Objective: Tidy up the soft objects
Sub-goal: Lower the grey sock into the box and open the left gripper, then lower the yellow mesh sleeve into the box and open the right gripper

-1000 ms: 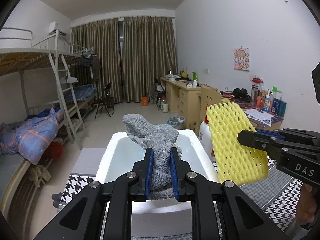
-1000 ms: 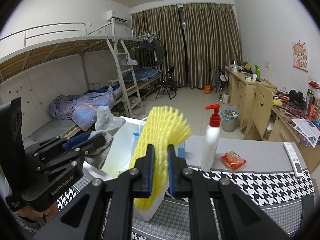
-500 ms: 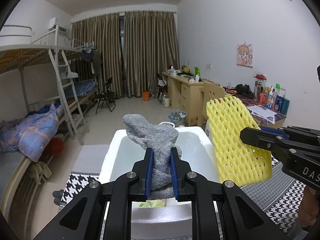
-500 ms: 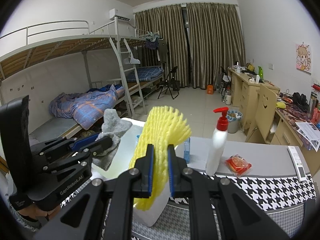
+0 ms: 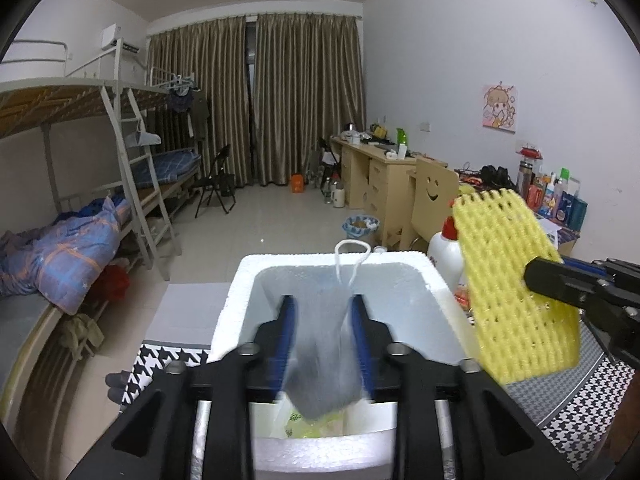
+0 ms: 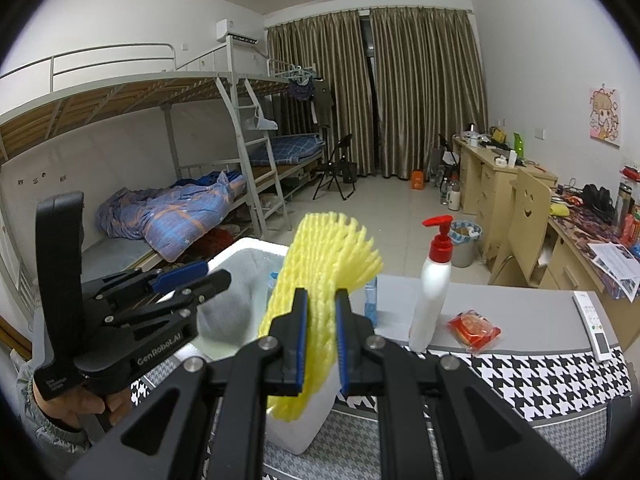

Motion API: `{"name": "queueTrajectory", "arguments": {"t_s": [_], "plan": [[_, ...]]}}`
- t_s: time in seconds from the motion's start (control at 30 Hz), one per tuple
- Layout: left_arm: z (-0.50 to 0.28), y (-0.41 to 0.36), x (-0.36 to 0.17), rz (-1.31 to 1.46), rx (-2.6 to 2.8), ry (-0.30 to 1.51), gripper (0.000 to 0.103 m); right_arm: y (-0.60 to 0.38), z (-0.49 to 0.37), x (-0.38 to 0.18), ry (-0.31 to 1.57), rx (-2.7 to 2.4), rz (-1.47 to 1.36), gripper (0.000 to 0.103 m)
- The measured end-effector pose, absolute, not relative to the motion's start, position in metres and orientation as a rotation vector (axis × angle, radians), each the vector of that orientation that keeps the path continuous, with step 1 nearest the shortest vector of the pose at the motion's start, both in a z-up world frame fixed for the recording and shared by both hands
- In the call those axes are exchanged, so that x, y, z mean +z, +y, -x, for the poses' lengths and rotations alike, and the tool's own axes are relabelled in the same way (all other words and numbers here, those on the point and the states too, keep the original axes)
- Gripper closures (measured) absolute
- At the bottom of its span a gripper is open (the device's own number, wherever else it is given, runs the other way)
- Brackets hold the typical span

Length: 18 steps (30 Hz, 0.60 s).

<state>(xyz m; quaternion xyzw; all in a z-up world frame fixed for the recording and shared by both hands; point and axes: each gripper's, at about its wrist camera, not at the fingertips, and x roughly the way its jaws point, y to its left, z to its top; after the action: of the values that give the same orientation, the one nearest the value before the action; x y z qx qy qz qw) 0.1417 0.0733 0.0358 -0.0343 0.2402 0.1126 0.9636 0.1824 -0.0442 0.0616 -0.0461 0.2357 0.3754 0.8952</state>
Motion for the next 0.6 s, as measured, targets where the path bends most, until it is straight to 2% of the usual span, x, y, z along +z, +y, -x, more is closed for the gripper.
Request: {"name": "queueTrajectory", "arguments": {"t_s": [0.03, 0.07, 0.2, 0.33, 0.47, 0.6], "plan": [[-0.141, 0.074, 0.035, 0.075, 0.231, 0.485, 0.044, -0.044, -0.182, 0.062, 0.488, 0.777, 0.095, 0.087], [-0.139, 0.075, 0.036, 0.080, 0.239, 0.477, 0.041, -0.044, -0.182, 0.063, 0.488, 0.777, 0.095, 0.087], [-0.135, 0.078, 0.038, 0.083, 0.252, 0.471, 0.037, -0.042, -0.182, 0.064, 0.488, 0.781, 0.100, 0.087], [-0.131, 0.080, 0.039, 0.087, 0.269, 0.458, 0.025, -0.037, -0.180, 0.066, 0.484, 0.790, 0.109, 0.087], [-0.125, 0.082, 0.042, 0.086, 0.276, 0.447, 0.024, -0.034, -0.178, 0.069, 0.472, 0.799, 0.116, 0.087], [-0.120, 0.088, 0.045, 0.095, 0.287, 0.437, 0.015, -0.029, -0.179, 0.069, 0.475, 0.802, 0.124, 0.087]]}}
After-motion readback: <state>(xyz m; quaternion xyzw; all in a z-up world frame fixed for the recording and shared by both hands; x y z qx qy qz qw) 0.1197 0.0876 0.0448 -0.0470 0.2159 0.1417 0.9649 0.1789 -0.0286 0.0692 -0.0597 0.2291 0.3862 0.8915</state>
